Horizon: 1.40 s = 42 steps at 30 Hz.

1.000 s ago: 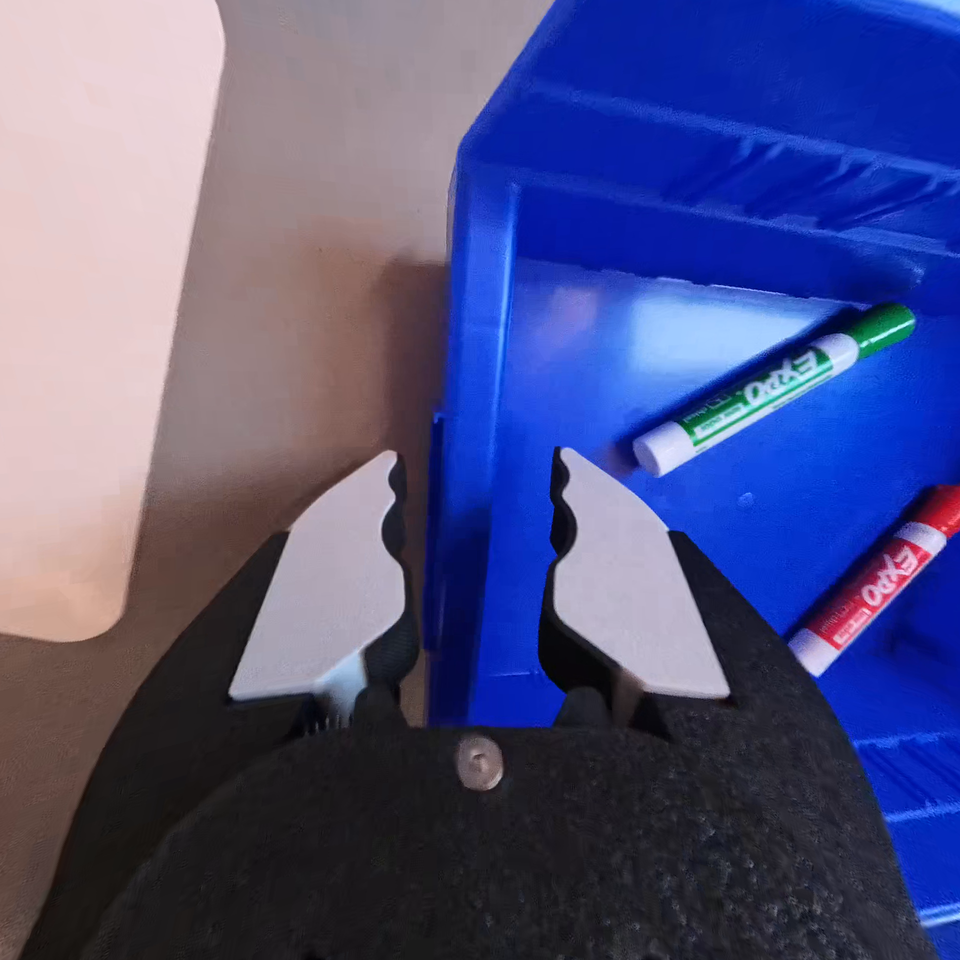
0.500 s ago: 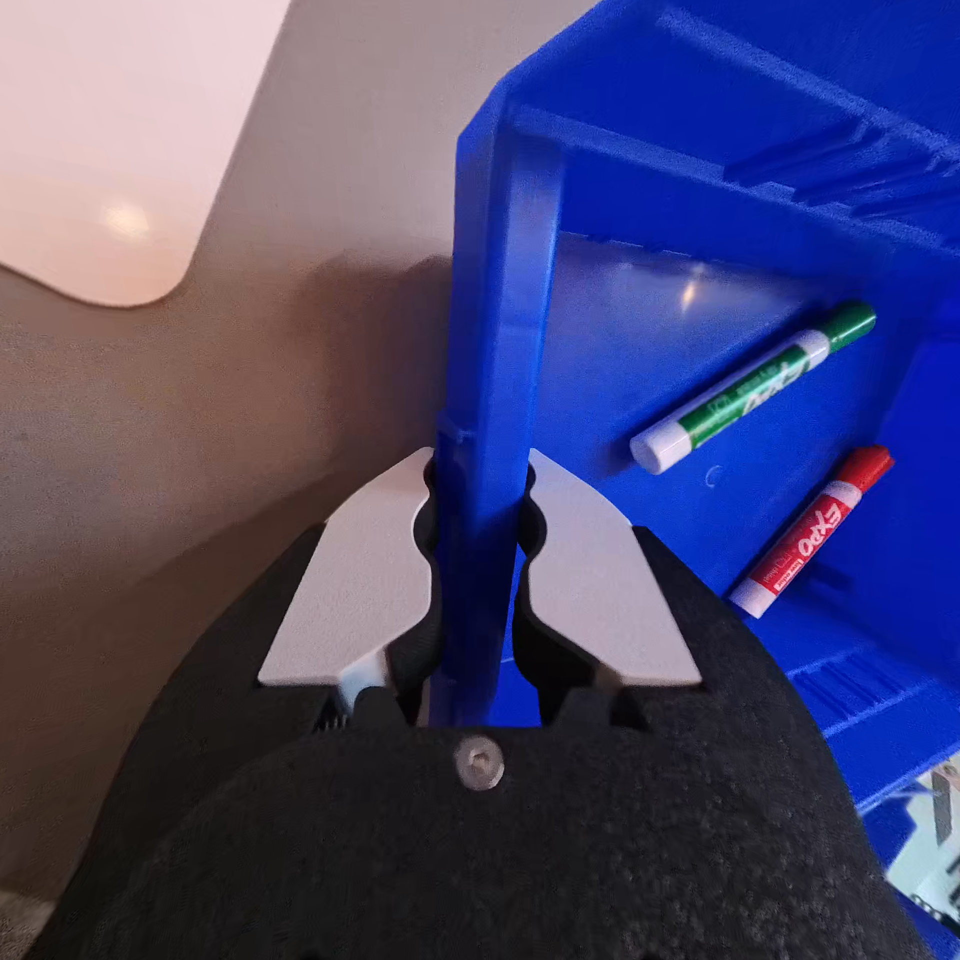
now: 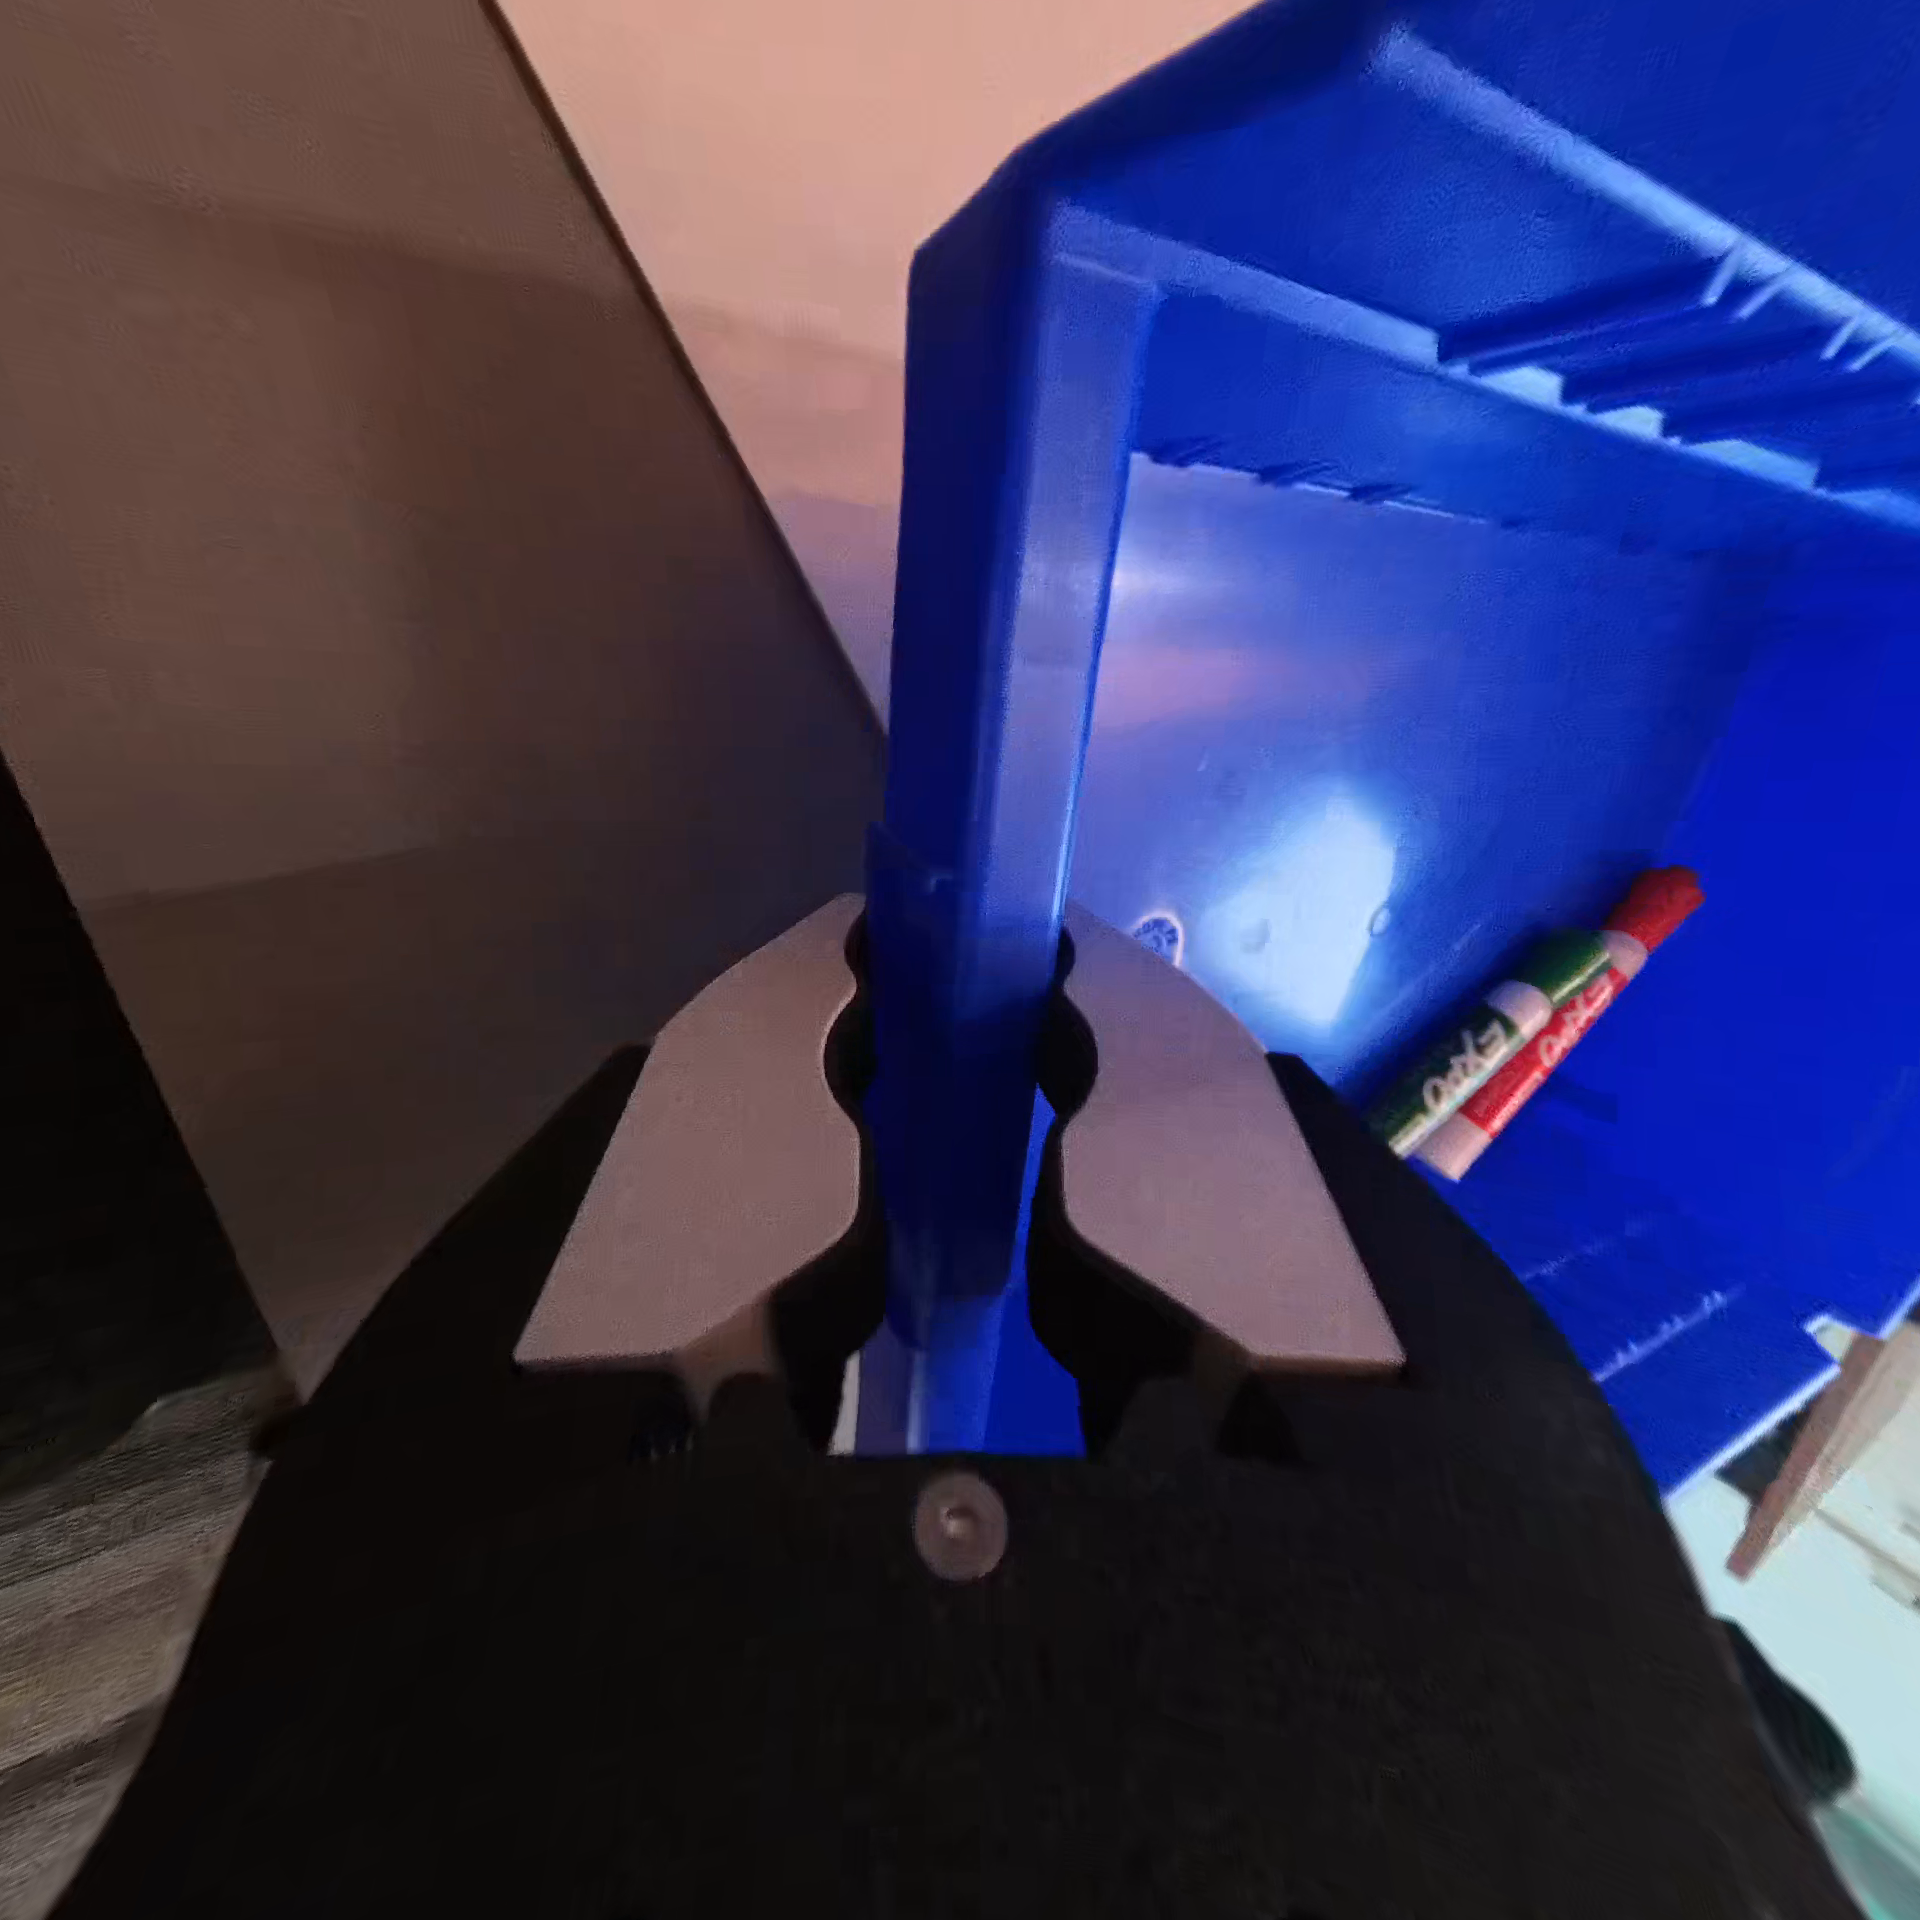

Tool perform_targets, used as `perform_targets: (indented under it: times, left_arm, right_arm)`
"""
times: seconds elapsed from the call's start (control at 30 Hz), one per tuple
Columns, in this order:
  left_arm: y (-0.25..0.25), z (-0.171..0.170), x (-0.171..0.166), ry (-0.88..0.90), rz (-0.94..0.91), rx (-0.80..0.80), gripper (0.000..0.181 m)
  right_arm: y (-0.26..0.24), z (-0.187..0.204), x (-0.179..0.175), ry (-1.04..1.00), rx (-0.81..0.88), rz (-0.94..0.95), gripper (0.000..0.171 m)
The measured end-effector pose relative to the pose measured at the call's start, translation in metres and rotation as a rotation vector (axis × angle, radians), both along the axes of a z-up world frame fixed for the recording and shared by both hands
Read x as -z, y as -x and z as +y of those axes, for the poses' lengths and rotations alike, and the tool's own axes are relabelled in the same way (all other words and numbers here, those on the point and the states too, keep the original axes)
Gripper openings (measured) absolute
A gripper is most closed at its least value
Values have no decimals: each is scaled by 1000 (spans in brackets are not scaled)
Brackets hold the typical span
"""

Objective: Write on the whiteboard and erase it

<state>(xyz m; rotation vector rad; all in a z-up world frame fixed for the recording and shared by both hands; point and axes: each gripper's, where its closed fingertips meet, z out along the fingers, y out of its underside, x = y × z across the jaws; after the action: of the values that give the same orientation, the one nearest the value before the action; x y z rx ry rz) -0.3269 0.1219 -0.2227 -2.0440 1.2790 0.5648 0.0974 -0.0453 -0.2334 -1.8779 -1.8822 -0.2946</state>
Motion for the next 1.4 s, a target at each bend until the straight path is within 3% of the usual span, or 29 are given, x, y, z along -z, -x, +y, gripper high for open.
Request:
perform_targets:
  times: [0.27, 0.43, 0.63, 0.73, 0.8, 1.03, 1.23, 1.4]
  left_arm:
    - [14, -30, -55, -151, 65, 11, 31]
    - [22, -38, -88, -224, 60, -4, 31]
    - [26, -41, -116, -278, 30, -39, 30]
    - [25, -40, -121, -283, 37, -41, 30]
    - [22, -41, -121, -277, 42, -29, 30]
    - [-16, -42, -110, -242, 41, 79, 31]
    - [-81, -53, -111, -266, 18, 267, 31]
    - [-170, -82, -116, -253, -37, 519, 31]
  right_arm:
    - [133, 5, 17, -6, -384, -12, 29]
    - [221, 28, 30, -63, -535, 15, 30]
    - [331, 102, 4, -438, -660, 179, 40]
    - [357, 126, -16, -631, -704, 324, 35]
    - [358, 123, -26, -628, -704, 416, 33]
    - [308, 97, -37, -330, -537, 662, 33]
    - [219, 98, -47, -159, -321, 804, 36]
    - [123, 118, -80, -184, -97, 920, 39]
